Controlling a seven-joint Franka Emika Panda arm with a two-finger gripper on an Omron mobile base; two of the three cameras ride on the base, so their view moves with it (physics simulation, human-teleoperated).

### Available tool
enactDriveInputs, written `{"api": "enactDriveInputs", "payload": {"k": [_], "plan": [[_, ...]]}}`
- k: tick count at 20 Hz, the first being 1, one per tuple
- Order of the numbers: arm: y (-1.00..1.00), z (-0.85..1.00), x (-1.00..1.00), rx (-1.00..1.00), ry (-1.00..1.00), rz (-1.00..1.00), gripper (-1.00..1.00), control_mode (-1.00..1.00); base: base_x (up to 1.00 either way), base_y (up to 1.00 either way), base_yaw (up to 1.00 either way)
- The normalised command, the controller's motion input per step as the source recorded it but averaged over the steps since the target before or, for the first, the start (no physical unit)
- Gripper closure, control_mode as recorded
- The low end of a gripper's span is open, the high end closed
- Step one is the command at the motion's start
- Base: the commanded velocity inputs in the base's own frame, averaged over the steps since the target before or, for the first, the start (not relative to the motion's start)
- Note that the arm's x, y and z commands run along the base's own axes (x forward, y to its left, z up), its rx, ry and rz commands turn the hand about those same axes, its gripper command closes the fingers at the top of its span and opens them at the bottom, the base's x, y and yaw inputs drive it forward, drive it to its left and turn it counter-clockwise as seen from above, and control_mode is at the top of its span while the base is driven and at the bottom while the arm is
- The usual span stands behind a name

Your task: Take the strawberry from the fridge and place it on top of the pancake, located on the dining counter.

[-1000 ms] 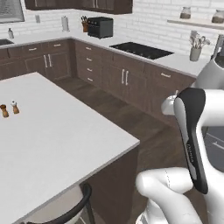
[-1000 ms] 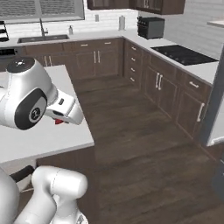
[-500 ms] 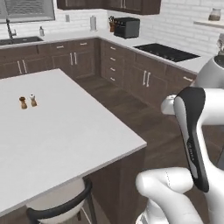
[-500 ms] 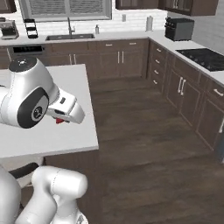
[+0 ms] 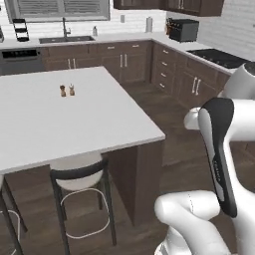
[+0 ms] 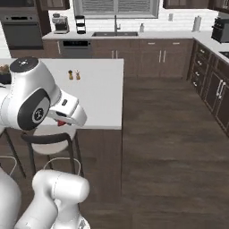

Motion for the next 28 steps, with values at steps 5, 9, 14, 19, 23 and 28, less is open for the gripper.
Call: {"api": "enactDriveInputs", "payload": {"k": [5,9,14,19,23,28], "plan": [[0.00,0.00,0.00,0.00,0.00,0.00,1.00,1.00,-0.50,0.76,0.42],[0.00,0.00,0.00,0.00,0.00,0.00,1.00,1.00,-0.06,1.00,0.35],[0.00,0.00,0.00,0.00,0.00,0.00,1.00,1.00,0.27,0.98,0.23],[0.00,0.00,0.00,0.00,0.00,0.00,1.00,1.00,0.35,0.60,0.07],[0.00,0.00,0.00,0.00,0.00,0.00,1.00,1.00,0.48,0.44,0.00],[0.00,0.00,0.00,0.00,0.00,0.00,1.00,1.00,0.53,0.47,-0.01]]}}
